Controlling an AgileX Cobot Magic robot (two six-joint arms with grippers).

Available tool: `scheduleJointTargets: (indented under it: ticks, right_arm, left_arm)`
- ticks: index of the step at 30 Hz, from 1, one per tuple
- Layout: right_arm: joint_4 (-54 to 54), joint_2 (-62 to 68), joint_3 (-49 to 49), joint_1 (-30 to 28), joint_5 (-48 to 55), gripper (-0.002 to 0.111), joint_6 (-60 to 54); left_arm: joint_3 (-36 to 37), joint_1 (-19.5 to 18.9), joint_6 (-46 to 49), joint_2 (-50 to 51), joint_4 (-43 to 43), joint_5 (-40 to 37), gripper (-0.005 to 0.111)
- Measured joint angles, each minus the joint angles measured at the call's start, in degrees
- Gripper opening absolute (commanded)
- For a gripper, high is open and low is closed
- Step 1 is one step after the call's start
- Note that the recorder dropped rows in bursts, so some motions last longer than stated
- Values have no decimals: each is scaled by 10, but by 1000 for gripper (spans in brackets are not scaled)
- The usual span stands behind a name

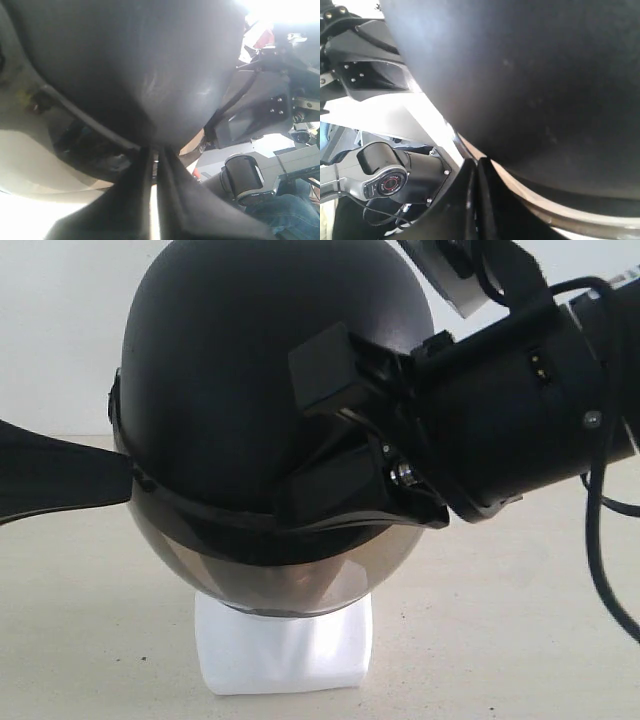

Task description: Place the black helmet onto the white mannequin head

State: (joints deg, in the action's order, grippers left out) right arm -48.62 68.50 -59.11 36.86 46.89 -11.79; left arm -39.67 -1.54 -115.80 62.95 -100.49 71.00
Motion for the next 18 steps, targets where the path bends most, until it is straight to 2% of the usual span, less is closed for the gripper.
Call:
scheduleJointTargets:
  ticks: [11,18]
  right_arm:
    - [-11,-3,-9,0,1,0,-14]
    - [-15,-42,-24,0,-48,0,-15]
  left_arm:
    - [0,0,0,-1,4,0,4]
    - [0,0,8,-35,4,-7,4]
